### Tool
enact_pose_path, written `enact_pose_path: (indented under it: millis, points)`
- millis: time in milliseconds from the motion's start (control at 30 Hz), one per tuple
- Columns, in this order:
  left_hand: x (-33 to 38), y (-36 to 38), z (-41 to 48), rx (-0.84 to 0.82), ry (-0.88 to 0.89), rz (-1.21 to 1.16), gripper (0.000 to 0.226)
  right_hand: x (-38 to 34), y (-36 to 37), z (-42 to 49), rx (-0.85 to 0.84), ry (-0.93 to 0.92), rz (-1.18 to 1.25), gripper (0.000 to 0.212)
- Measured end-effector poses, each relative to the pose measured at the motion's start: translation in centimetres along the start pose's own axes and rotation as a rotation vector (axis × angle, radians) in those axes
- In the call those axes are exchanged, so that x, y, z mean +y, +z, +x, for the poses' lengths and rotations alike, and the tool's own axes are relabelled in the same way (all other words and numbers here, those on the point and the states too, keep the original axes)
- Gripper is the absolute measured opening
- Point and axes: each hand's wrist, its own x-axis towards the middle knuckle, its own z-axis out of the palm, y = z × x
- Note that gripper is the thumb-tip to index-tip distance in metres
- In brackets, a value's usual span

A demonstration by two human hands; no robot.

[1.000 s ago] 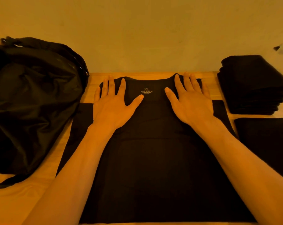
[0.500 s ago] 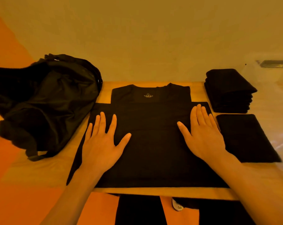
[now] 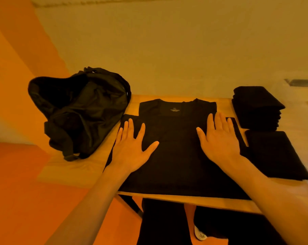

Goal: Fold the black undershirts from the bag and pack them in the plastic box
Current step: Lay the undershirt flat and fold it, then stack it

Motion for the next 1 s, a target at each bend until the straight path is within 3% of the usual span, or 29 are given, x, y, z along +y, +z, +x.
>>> enact_pose_path:
  millis: [67, 133, 267, 633, 800, 1000]
  points:
    - [0.5, -0.5, -1.9, 0.126, -0.033, -0.065, 0.095, -4.5, -1.1, 0.2, 0.034, -0.262, 0.118, 0.066]
    - [0.6, -0.7, -4.3, 0.183, -0.068, -0.091, 0.097, -9.5, -1.9, 1.3, -0.066, -0.544, 0.265, 0.060]
    - [-0.9, 0.6, -8.4, 0.097, -0.086, -0.091, 0.100, -16.6, -1.0, 4.2, -0.214, -0.871, 0.196, 0.060]
    - [-2.6, 1.7, -9.5, 0.080, -0.095, -0.028, 0.089, -19.9, 0.8, 4.8, -0.140, -0.746, 0.135, 0.060]
    - [-2.5, 1.8, -9.6, 0.073, -0.106, 0.007, 0.092, -14.8, -0.3, 1.2, -0.012, -0.711, 0.195, 0.057]
    - [-2.6, 2.0, -9.5, 0.073, -0.095, 0.012, 0.093, -1.4, 0.1, -2.6, -0.090, -0.231, 0.118, 0.075]
